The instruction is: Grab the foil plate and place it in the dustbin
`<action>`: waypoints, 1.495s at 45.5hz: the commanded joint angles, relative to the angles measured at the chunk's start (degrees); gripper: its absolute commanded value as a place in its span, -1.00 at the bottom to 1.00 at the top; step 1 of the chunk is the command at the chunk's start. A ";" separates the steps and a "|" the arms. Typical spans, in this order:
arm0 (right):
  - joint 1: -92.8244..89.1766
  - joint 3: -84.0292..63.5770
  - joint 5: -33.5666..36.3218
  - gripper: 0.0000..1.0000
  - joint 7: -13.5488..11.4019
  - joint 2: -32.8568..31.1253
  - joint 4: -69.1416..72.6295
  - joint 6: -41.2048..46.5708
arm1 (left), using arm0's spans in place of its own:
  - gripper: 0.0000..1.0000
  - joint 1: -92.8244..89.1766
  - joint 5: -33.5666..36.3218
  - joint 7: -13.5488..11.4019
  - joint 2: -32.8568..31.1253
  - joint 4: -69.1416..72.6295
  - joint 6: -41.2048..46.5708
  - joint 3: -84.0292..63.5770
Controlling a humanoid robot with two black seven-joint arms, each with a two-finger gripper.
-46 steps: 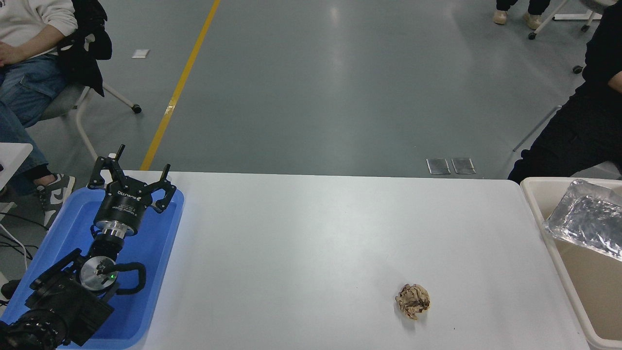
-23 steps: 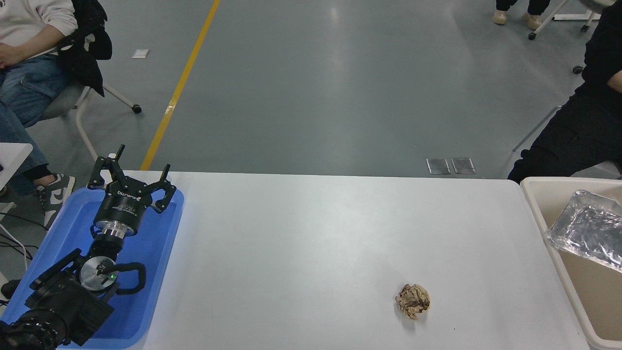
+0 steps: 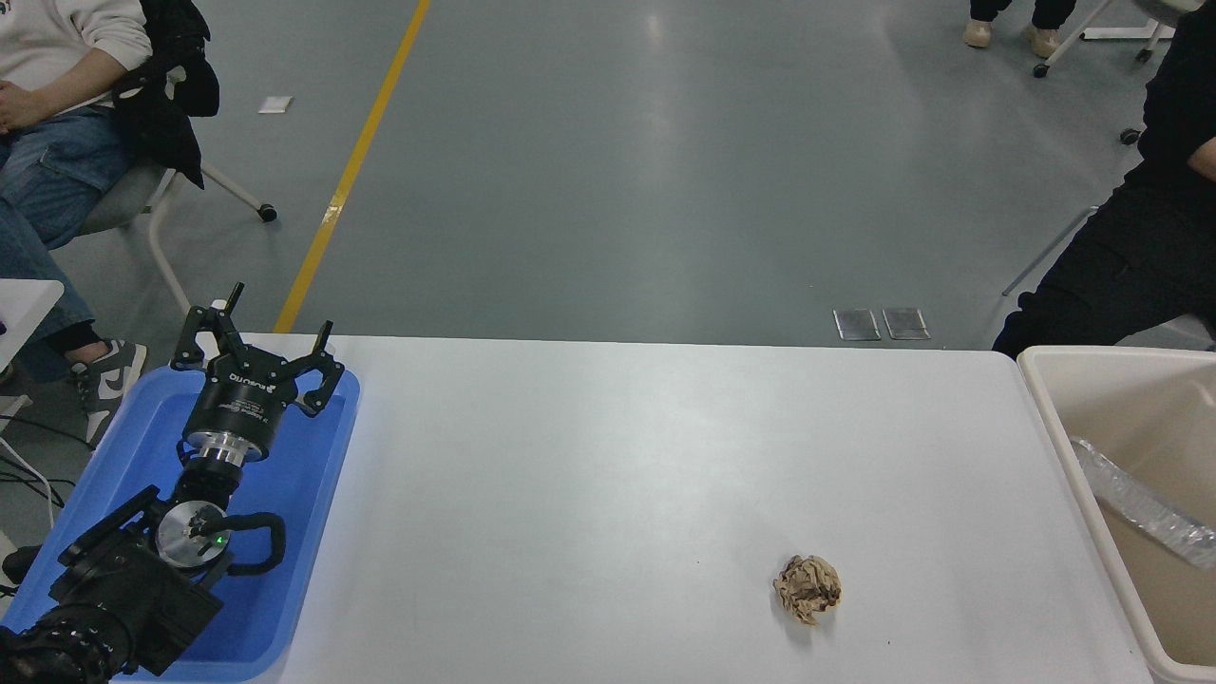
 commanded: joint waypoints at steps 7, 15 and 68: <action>19.02 -5.34 -11.63 1.00 0.01 0.37 7.23 0.79 | 1.00 0.01 0.00 0.00 0.00 0.02 -0.09 0.00; 32.56 -7.81 -13.22 1.00 0.01 0.37 19.35 0.88 | 1.00 0.01 0.00 0.00 0.00 0.02 0.00 0.00; 97.88 -21.17 -23.76 1.00 -0.35 -1.65 76.59 50.62 | 1.00 0.01 0.00 0.00 0.00 0.02 0.00 0.00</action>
